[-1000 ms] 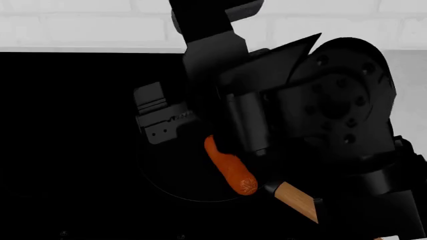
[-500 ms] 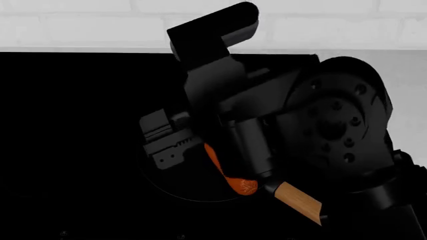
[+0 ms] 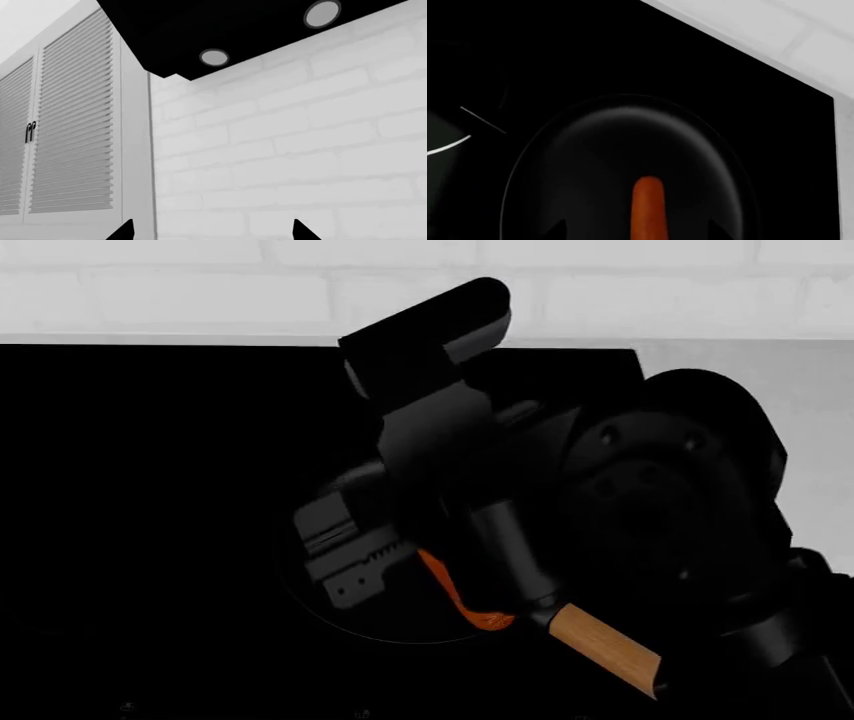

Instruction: Pick the sausage from the pan and place it in the bowl.

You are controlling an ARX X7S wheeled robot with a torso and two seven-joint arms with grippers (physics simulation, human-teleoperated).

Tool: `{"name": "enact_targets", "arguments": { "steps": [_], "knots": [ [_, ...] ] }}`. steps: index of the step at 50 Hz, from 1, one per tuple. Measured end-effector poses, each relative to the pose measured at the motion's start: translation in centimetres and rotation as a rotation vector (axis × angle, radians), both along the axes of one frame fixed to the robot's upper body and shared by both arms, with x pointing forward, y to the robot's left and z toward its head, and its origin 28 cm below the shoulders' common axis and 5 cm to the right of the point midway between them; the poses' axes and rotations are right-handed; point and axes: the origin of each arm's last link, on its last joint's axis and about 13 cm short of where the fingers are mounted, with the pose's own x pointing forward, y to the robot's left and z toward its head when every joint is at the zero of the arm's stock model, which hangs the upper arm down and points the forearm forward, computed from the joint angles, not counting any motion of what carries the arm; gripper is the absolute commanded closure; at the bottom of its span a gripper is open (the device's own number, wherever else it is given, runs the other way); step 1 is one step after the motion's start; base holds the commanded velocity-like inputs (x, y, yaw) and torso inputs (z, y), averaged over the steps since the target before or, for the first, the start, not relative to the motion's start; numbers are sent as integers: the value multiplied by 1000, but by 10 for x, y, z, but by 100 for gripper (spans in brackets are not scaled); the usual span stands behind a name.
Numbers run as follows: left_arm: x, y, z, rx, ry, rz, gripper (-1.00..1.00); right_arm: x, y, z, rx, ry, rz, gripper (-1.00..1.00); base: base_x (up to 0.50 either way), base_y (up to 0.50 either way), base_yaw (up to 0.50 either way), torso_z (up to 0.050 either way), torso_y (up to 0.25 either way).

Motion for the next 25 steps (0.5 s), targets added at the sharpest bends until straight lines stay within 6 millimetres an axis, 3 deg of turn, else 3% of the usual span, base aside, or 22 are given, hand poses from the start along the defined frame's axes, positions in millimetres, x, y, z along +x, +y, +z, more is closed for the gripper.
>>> {"name": "enact_targets", "arguments": {
  "steps": [25],
  "knots": [
    [7,-2,-4,6,15,1,-100,8,-2,-16,2,57,-3,-100,0,0,0,0,0]
  ]
}}
